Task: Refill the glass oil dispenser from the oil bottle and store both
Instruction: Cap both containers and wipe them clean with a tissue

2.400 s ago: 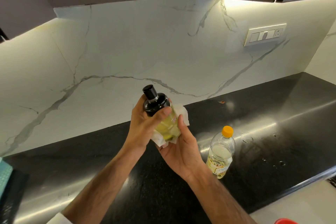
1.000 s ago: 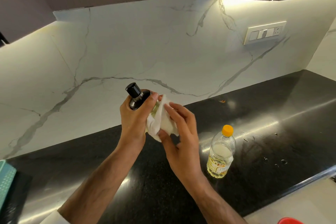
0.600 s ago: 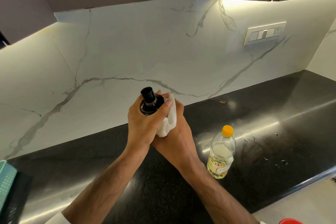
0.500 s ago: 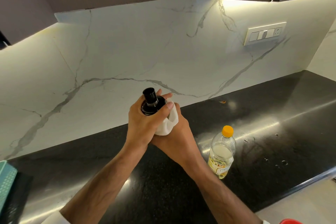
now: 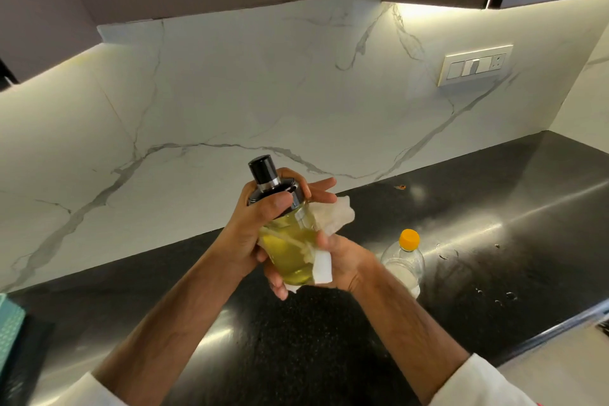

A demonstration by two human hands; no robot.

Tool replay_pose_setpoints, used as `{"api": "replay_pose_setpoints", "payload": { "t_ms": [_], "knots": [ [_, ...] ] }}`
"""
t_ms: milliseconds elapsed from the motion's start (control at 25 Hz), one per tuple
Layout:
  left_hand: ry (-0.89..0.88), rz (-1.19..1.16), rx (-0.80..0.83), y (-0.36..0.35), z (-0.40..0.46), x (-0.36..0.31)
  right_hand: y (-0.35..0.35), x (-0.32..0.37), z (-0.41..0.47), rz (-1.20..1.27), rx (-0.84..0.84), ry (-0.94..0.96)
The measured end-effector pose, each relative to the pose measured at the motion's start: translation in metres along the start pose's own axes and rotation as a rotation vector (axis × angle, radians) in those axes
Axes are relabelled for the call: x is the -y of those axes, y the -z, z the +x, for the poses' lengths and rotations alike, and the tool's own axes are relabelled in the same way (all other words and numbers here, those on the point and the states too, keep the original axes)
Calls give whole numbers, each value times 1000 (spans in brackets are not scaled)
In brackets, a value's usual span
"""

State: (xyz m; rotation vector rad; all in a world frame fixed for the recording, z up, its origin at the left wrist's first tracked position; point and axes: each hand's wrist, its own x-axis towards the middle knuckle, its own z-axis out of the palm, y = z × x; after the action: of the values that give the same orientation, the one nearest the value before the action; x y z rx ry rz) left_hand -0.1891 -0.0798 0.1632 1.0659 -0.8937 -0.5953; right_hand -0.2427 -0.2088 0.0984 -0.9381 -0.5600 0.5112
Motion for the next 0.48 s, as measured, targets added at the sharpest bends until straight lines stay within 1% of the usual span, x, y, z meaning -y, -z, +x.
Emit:
{"api": "replay_pose_setpoints", "payload": {
  "t_ms": [40,120,200,240,280,320,440,480],
  "knots": [
    [-5,-16,-14,-1,0,-1,-1,-7,2,78,11,1],
    [-17,-26,-49,-1,0,-2,-4,-18,3,233,-17,-22],
    [-28,-2,-60,-1,0,-3,-9,-22,3,318,-121,-70],
    [-39,17,-71,-1,1,-3,-11,-25,3,304,-214,-73],
    [-53,39,-94,-1,1,-4,-12,-28,3,246,-323,-58],
    [-72,63,-122,0,0,-6,-12,-30,2,128,-432,-38],
    [-118,187,-219,8,-2,-9,-6,-34,-10,-397,-749,-67],
    [-121,235,-254,12,-3,-9,-5,-33,-16,-487,-846,-75]
  ]
}}
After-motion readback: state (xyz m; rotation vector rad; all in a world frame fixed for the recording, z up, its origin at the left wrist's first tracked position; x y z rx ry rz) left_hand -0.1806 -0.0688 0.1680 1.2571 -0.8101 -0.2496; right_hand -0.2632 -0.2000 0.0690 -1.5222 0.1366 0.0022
